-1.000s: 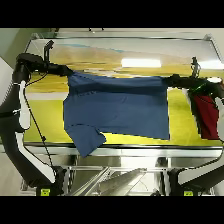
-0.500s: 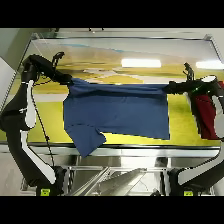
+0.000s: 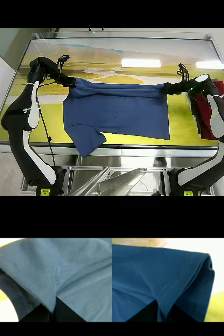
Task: Fold the shirts.
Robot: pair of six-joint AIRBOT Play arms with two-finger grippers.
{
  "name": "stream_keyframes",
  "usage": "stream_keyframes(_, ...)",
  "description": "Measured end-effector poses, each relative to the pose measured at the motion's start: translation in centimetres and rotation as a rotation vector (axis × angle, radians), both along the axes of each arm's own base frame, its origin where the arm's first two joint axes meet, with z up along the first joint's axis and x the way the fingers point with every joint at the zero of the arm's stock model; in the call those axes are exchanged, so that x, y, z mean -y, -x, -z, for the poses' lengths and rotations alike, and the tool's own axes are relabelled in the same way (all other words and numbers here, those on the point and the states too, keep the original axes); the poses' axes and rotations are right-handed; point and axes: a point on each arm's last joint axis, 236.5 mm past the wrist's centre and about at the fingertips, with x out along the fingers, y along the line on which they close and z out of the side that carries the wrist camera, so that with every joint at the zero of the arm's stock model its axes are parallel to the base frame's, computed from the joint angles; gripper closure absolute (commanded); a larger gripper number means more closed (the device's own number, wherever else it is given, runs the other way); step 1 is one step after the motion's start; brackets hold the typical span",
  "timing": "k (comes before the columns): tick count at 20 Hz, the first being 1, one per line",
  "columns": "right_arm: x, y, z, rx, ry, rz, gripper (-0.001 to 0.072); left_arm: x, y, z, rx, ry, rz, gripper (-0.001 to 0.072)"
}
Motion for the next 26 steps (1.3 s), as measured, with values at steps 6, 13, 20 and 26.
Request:
stream_keyframes(6, 2.6, 1.2, 0.5, -0.075, 0.121, 0.054, 0.0387, -0.7, -0.1, -1.4, -0.017, -0.013, -0.044, 0.0007)
stream_keyframes(13, 7.3, 4.9, -5.6, -0.125, 0.227, 0.191, 0.0386, -4.6, 6.2, -4.0, -0.188, -0.064, -0.164, 0.0006)
stream_keyframes(20, 9.2, 15.8, -3.5, -0.339, 0.178, 0.303, 0.0386, -2.7, 21.4, -2.7, -0.402, -0.027, -0.191, 0.0006)
stream_keyframes(26, 4.9, 22.9, 2.0, -0.504, 0.038, 0.281, 0.0387, -1.3, 30.7, -0.4, -0.451, -0.016, -0.218, 0.0007)
